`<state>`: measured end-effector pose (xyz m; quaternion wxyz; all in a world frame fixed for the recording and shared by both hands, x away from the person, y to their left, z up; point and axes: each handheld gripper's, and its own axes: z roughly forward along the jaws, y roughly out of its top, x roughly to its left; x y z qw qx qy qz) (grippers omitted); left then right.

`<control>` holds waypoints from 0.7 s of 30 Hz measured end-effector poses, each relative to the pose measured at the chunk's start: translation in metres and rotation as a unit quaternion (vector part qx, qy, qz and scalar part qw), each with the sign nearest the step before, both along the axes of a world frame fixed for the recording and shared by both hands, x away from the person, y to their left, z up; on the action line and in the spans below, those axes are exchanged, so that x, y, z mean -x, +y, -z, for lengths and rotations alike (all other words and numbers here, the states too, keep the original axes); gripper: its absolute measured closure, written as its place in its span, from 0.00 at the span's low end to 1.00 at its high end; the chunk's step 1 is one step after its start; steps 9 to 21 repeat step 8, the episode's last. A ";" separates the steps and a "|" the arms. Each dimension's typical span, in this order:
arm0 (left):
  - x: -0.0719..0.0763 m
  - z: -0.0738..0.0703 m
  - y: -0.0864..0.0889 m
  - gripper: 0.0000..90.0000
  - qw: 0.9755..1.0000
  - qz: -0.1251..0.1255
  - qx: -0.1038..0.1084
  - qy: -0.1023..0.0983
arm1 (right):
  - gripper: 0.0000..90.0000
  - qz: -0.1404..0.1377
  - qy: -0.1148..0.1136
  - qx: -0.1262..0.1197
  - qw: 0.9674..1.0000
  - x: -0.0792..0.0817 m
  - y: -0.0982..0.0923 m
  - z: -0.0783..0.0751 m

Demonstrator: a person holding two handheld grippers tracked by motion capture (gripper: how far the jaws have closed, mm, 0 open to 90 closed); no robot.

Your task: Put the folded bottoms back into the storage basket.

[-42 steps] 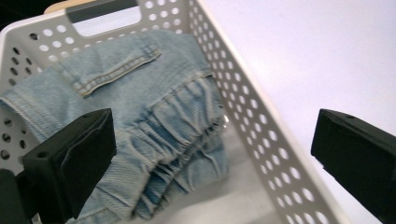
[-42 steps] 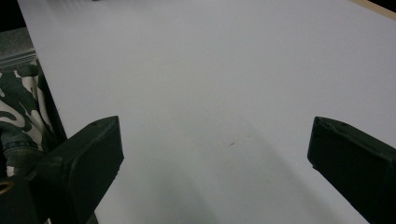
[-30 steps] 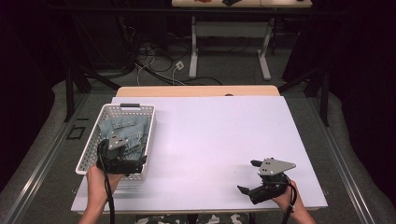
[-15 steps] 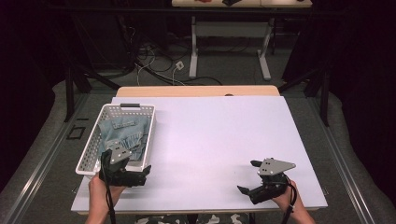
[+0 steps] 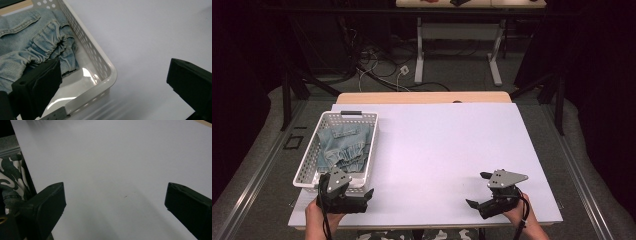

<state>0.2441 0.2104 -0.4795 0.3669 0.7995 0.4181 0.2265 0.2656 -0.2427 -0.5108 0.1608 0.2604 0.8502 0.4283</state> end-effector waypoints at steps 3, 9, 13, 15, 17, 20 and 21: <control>0.000 0.004 0.003 0.00 1.000 0.003 0.007 0.006 | 0.04 0.000 0.000 0.000 1.000 0.000 0.000 0.000; -0.003 0.005 0.002 0.00 1.000 0.014 0.002 0.010 | 0.04 -0.002 0.002 0.000 1.000 0.000 0.001 0.001; -0.003 0.005 0.002 0.00 1.000 0.014 0.002 0.010 | 0.04 -0.002 0.002 0.000 1.000 0.000 0.001 0.001; -0.003 0.005 0.002 0.00 1.000 0.014 0.002 0.010 | 0.04 -0.002 0.002 0.000 1.000 0.000 0.001 0.001; -0.003 0.005 0.002 0.00 1.000 0.014 0.002 0.010 | 0.04 -0.002 0.002 0.000 1.000 0.000 0.001 0.001; -0.003 0.005 0.002 0.00 1.000 0.014 0.002 0.010 | 0.04 -0.002 0.002 0.000 1.000 0.000 0.001 0.001; -0.003 0.005 0.002 0.00 1.000 0.014 0.002 0.010 | 0.04 -0.002 0.002 0.000 1.000 0.000 0.001 0.001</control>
